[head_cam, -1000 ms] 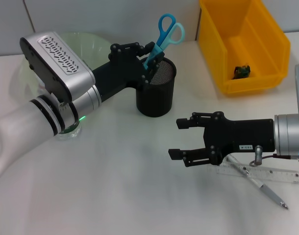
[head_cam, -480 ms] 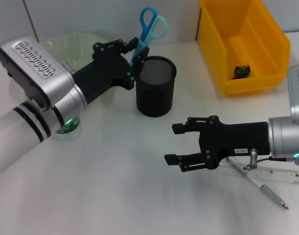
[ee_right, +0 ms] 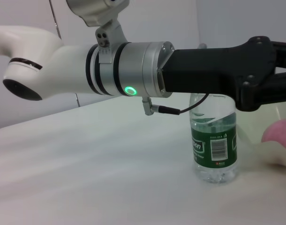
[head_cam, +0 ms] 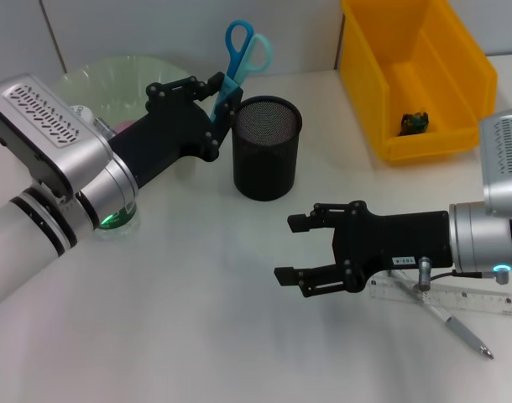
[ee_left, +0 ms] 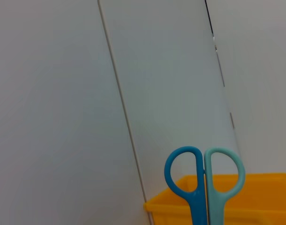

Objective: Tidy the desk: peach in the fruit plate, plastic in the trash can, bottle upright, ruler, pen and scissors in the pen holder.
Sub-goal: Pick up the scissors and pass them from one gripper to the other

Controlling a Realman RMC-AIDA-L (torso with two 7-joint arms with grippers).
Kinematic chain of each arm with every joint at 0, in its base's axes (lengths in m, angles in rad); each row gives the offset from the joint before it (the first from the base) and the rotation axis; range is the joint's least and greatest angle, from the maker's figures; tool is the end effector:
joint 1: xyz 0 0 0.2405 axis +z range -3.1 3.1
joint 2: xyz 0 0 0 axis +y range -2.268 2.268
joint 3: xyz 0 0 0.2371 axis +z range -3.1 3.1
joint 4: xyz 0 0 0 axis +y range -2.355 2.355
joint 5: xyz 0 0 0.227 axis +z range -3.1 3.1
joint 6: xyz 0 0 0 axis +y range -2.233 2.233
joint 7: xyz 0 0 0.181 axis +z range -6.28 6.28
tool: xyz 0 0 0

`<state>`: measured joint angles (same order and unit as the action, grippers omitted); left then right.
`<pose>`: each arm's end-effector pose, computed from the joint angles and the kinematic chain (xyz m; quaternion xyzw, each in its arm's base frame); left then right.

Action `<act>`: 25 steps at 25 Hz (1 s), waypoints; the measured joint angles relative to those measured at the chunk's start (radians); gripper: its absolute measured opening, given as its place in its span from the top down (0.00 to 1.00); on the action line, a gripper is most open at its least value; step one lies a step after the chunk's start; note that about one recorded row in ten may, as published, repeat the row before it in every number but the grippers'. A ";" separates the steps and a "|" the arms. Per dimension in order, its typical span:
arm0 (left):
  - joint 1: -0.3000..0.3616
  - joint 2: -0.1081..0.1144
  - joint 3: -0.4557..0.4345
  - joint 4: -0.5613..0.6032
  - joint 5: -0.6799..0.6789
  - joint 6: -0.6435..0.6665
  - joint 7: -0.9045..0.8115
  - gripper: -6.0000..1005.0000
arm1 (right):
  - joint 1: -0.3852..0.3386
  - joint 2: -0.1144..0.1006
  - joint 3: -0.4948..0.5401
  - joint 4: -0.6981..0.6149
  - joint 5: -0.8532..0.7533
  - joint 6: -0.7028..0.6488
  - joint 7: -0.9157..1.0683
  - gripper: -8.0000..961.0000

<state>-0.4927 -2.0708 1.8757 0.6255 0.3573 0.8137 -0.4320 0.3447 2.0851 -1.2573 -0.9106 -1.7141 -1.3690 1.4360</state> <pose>-0.1591 0.4006 -0.0941 -0.8766 -0.0384 -0.2991 0.3749 0.2130 0.3285 -0.0591 -0.9632 0.1468 0.1980 0.1076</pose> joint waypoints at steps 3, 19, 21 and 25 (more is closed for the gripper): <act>0.001 -0.002 -0.007 0.000 0.000 0.006 0.000 0.70 | -0.001 0.000 0.002 0.001 0.006 0.000 0.001 0.15; -0.062 -0.009 0.034 -0.007 0.000 0.020 -0.025 0.70 | -0.122 -0.002 0.116 -0.005 0.077 -0.041 -0.014 0.15; -0.063 -0.009 0.045 0.004 -0.007 0.029 -0.030 0.70 | -0.139 -0.002 0.132 -0.005 0.090 -0.057 -0.025 0.15; -0.057 -0.009 0.058 0.006 -0.031 0.061 -0.031 0.70 | -0.156 -0.002 0.183 -0.014 0.106 -0.101 -0.034 0.15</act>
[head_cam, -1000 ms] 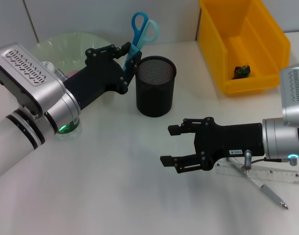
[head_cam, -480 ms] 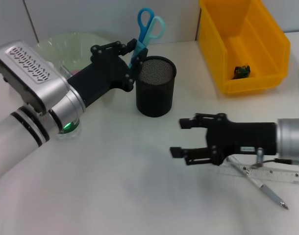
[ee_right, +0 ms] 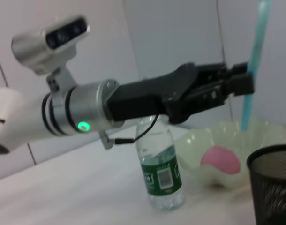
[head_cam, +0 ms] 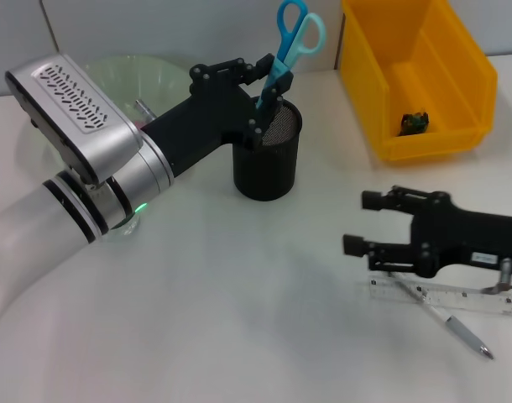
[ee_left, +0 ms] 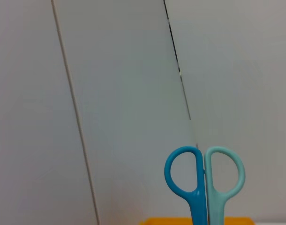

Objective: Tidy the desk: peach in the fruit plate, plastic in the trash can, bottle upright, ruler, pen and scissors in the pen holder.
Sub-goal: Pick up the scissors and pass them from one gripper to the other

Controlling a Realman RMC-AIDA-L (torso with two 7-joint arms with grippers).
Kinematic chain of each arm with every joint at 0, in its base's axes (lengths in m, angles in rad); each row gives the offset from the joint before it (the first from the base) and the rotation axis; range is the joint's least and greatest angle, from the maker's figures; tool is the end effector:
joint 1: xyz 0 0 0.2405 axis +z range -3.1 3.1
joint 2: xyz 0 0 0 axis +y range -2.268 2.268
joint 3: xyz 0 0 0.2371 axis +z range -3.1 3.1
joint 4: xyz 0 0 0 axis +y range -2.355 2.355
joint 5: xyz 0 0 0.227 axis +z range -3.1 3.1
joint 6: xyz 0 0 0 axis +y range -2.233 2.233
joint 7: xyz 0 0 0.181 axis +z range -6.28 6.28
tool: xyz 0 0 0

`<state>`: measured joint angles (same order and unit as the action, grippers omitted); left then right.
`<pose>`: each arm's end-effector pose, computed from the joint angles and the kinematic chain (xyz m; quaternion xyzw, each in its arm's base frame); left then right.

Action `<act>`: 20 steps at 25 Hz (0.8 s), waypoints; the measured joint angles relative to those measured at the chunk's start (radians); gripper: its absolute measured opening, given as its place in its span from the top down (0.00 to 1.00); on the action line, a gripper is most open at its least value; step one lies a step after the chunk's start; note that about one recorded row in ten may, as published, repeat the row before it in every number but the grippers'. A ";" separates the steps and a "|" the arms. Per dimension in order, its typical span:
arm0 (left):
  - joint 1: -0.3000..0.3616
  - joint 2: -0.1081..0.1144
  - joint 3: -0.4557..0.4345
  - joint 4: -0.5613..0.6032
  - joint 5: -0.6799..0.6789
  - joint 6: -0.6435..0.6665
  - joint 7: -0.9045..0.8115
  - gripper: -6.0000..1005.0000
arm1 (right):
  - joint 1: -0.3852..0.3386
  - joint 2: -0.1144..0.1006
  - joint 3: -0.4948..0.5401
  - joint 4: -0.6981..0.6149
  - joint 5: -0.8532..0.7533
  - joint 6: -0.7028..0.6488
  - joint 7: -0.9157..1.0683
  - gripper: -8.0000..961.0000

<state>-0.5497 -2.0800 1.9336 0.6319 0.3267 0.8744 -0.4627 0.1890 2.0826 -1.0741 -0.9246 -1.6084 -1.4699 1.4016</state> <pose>-0.1194 0.3932 -0.1042 -0.8783 -0.0140 -0.3457 0.3300 0.2542 0.3075 -0.0089 -0.9196 0.2133 0.2751 0.1821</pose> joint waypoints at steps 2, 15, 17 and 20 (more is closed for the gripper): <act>0.000 0.000 0.007 0.000 -0.005 0.006 0.000 0.70 | -0.005 0.000 0.042 0.002 0.001 -0.026 -0.008 0.15; -0.042 0.000 0.048 0.003 -0.046 0.023 0.006 0.69 | -0.060 0.001 0.217 0.029 0.002 -0.105 -0.085 0.15; -0.046 0.000 0.049 0.003 -0.050 0.023 0.008 0.69 | -0.068 0.000 0.290 0.062 0.014 -0.123 -0.116 0.15; -0.057 0.000 0.054 0.003 -0.059 0.024 0.008 0.69 | -0.080 -0.002 0.428 0.134 0.042 -0.172 -0.194 0.15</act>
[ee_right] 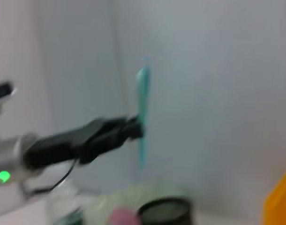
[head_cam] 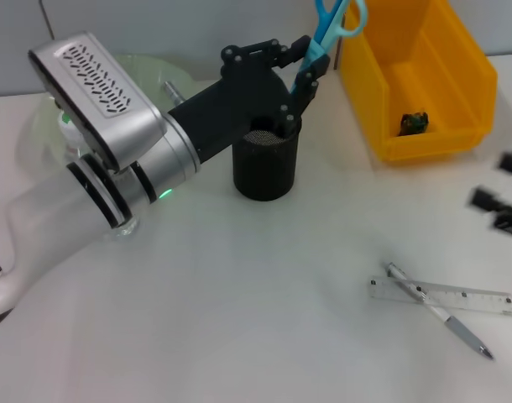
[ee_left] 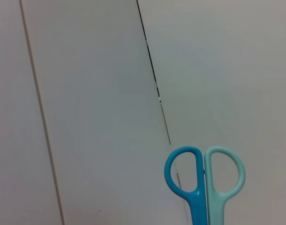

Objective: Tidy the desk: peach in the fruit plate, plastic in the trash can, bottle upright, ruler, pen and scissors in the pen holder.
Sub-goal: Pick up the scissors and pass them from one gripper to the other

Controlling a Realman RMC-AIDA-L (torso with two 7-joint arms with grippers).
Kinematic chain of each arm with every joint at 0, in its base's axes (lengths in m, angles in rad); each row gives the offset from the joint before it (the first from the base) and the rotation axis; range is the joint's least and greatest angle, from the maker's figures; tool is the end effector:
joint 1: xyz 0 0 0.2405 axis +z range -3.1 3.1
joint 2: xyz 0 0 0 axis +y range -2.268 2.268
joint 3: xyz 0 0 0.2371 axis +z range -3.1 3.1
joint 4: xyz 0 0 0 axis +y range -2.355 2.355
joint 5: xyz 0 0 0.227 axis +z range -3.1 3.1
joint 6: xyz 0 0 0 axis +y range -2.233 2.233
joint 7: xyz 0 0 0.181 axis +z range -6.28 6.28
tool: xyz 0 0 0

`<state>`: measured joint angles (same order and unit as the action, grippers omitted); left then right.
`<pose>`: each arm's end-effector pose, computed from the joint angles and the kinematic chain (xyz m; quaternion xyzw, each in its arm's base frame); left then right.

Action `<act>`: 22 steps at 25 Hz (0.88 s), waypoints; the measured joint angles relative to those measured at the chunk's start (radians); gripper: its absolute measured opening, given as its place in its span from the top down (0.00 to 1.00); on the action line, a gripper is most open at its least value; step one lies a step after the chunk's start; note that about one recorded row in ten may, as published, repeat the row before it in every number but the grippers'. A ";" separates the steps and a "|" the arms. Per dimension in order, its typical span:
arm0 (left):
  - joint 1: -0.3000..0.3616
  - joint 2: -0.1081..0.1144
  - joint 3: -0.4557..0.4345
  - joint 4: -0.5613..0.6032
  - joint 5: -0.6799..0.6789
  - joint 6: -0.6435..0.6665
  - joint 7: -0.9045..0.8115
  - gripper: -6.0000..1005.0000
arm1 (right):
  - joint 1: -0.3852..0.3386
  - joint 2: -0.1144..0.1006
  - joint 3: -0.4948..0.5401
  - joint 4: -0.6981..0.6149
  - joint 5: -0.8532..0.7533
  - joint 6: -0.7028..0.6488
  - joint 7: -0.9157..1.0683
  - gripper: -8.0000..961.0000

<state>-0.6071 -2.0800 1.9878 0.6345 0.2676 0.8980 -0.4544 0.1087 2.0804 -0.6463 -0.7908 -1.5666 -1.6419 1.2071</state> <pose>-0.0903 0.3909 -0.1090 -0.8767 0.0089 -0.3714 0.3057 0.3168 0.2721 0.0632 -0.8450 0.2276 0.3498 0.3344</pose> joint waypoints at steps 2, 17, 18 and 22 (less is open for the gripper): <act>-0.008 0.000 0.009 0.000 -0.001 0.000 -0.001 0.69 | -0.004 -0.001 0.104 0.047 0.010 -0.039 -0.046 0.15; 0.021 0.000 0.047 -0.018 -0.101 -0.001 0.058 0.68 | 0.079 0.009 0.367 0.242 0.112 -0.312 -0.187 0.15; 0.024 0.000 0.048 -0.020 -0.102 -0.001 0.058 0.68 | 0.111 0.009 0.369 0.289 0.116 -0.303 -0.256 0.15; 0.033 0.000 0.064 -0.020 -0.106 -0.001 0.058 0.68 | 0.156 0.009 0.366 0.335 0.117 -0.272 -0.321 0.15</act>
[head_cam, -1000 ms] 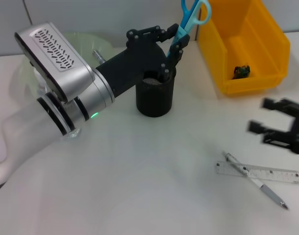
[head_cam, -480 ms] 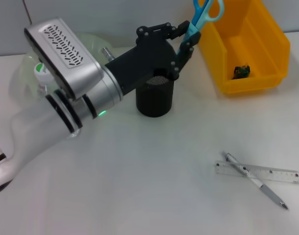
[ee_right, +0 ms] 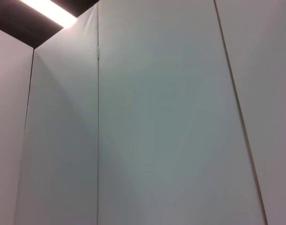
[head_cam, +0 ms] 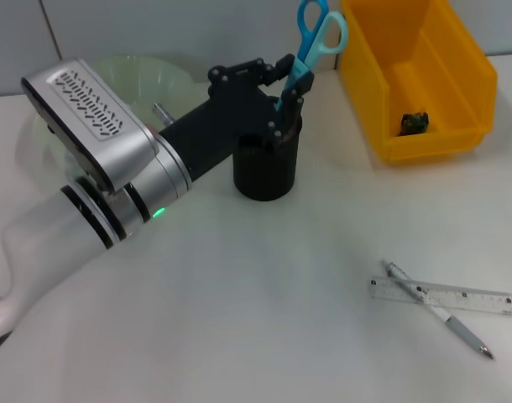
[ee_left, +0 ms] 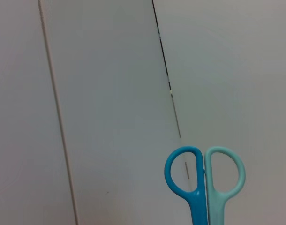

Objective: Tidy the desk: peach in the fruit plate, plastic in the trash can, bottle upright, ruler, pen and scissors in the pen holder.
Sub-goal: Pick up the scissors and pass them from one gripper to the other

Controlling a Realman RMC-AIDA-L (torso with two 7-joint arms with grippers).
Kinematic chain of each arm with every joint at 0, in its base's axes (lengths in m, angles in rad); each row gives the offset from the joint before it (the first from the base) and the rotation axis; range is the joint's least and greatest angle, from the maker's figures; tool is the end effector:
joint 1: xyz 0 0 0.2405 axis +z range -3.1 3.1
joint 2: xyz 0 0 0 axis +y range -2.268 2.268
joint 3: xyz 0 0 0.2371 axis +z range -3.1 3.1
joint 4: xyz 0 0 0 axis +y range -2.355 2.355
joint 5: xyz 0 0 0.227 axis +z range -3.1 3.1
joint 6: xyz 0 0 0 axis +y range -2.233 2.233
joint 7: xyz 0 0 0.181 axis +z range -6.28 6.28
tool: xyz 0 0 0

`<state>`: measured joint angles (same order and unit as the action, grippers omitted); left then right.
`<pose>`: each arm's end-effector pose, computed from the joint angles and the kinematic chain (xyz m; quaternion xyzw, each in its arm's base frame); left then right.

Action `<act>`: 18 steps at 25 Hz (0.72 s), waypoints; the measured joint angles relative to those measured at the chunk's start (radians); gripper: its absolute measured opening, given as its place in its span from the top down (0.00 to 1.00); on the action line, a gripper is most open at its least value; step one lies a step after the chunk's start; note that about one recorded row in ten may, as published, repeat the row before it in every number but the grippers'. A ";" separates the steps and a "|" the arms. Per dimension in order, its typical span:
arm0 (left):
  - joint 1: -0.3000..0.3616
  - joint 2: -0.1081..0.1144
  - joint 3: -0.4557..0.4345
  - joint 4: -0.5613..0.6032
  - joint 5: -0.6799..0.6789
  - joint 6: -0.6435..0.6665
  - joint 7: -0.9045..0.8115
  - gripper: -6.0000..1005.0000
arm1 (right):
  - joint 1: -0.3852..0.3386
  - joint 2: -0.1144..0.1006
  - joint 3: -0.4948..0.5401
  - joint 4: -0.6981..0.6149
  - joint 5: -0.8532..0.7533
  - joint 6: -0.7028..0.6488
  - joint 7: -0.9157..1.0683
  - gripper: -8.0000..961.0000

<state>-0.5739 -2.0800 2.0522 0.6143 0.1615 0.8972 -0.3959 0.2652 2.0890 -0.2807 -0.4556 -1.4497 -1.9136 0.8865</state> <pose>-0.1080 0.3845 -0.1142 -0.8743 -0.0132 -0.3653 0.3193 0.2867 0.2726 0.0894 -0.7316 0.0959 0.5163 0.4348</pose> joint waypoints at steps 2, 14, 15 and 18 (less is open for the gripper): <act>0.002 0.000 0.007 0.002 -0.001 0.000 0.000 0.68 | 0.030 0.000 -0.004 0.020 0.000 0.029 -0.026 0.15; -0.015 0.000 0.030 0.006 -0.002 -0.017 0.001 0.68 | 0.154 -0.004 -0.094 0.199 -0.006 0.092 -0.154 0.15; -0.015 0.000 0.030 0.006 -0.002 -0.017 0.001 0.68 | 0.154 -0.004 -0.094 0.199 -0.006 0.092 -0.154 0.15; -0.017 0.000 0.030 0.007 -0.002 -0.024 0.001 0.68 | 0.165 -0.003 -0.106 0.236 -0.001 0.090 -0.174 0.15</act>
<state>-0.5911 -2.0800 2.0824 0.6210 0.1594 0.8730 -0.3946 0.4301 2.0857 -0.3866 -0.2195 -1.4504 -1.8241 0.7124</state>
